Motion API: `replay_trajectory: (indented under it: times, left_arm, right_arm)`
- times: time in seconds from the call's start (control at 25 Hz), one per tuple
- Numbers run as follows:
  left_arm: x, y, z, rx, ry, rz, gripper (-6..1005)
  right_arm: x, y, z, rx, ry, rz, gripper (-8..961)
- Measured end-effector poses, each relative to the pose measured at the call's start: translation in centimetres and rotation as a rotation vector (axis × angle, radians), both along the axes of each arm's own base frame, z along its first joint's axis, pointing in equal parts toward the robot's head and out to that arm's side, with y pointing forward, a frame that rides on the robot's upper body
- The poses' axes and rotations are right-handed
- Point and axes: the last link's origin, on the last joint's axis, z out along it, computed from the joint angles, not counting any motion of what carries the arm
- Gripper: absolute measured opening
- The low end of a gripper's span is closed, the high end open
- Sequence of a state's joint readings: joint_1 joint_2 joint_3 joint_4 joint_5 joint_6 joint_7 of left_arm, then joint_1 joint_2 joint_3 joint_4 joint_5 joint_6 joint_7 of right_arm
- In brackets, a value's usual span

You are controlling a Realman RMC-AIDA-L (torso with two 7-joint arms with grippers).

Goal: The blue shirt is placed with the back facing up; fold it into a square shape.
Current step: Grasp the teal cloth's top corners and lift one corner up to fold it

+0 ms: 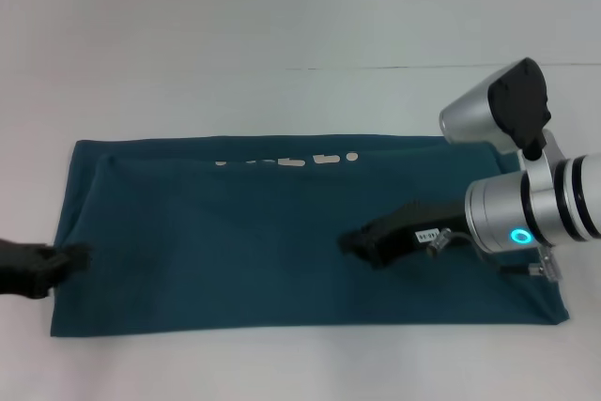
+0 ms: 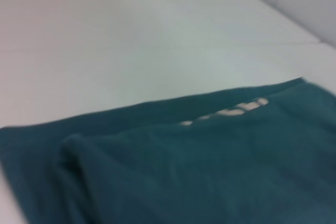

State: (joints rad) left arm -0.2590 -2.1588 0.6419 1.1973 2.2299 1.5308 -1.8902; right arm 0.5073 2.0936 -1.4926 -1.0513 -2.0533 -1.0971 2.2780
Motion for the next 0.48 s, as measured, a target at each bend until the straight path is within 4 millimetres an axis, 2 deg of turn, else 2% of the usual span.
replay_trajectory:
  times: [0.24,0.48]
  left_arm:
    - [-2.6,0.4,0.6,0.021,0.076,0.094,45]
    - [-3.1,1.4,0.7,-0.042,0.151,0.135,79]
  right_arm:
    - [-1.3,0.5,0.0,-0.004,0.016,0.041,16]
    - [-2.2,1.1,-0.1,0.006,0.003,0.098,17]
